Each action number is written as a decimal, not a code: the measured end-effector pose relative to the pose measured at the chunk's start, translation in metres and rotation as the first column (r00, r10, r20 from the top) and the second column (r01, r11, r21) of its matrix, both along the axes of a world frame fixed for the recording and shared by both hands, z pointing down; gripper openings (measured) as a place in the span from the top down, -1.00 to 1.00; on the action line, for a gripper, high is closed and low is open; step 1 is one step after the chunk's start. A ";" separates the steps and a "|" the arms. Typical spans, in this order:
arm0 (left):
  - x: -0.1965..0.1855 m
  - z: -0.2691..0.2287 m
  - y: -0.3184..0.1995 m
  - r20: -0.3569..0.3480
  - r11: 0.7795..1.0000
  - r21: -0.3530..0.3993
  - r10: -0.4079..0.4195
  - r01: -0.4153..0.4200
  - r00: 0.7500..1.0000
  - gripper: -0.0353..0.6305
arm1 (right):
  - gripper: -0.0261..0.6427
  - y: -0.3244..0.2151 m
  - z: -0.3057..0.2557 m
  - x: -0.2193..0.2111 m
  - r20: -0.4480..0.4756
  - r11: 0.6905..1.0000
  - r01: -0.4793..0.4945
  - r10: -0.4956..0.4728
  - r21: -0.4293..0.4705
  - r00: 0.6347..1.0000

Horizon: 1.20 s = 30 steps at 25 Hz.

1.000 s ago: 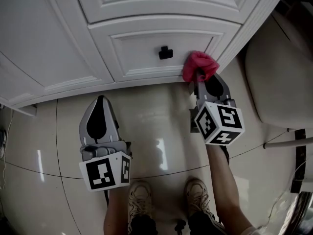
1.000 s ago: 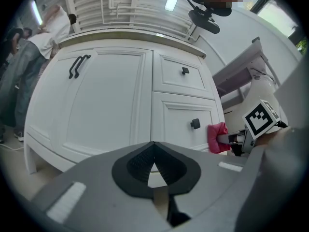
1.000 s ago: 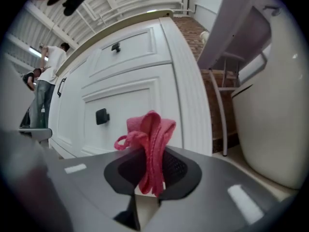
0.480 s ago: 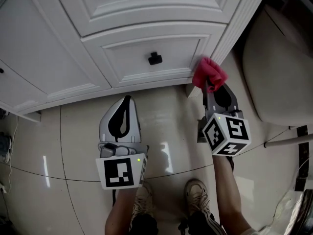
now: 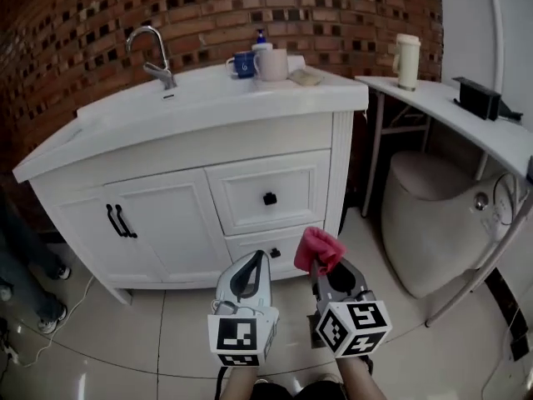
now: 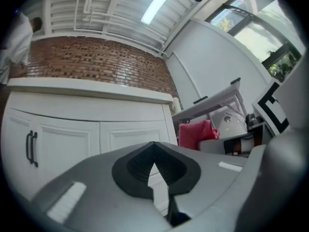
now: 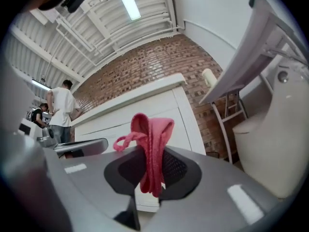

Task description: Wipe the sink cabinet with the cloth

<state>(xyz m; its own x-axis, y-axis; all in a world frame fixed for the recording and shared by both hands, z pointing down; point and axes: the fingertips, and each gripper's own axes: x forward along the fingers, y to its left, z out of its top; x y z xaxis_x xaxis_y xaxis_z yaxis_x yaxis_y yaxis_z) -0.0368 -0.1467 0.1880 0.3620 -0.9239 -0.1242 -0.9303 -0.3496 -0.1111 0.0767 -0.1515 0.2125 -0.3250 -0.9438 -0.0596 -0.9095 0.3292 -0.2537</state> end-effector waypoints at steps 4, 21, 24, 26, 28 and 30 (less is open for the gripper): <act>-0.018 -0.043 0.026 -0.168 0.991 -0.031 -0.131 0.127 0.977 0.85 | 0.74 0.041 -0.054 -0.001 0.039 0.997 -0.072 0.071 0.033 0.997; -0.008 -0.022 0.037 -0.135 0.995 -0.023 -0.094 0.092 0.986 0.85 | 0.74 0.039 -0.048 -0.015 -0.083 0.995 0.003 0.005 0.100 0.997; -0.012 -0.027 0.036 -0.151 0.995 -0.022 -0.104 0.102 0.983 0.85 | 0.74 0.037 -0.032 -0.009 -0.102 0.998 -0.005 0.010 0.057 0.995; -0.013 -0.028 0.037 -0.142 0.993 -0.023 -0.118 0.116 0.983 0.85 | 0.74 0.039 -0.027 0.000 -0.088 0.999 -0.022 0.026 0.036 0.996; -0.011 -0.030 0.035 -0.129 0.992 -0.021 -0.124 0.123 0.984 0.85 | 0.74 0.040 -0.033 0.007 -0.098 0.998 -0.042 0.047 0.055 0.994; -0.008 -0.032 0.032 -0.131 0.993 -0.014 -0.121 0.121 0.984 0.85 | 0.74 0.038 -0.042 0.007 -0.119 0.995 -0.049 0.059 0.090 0.991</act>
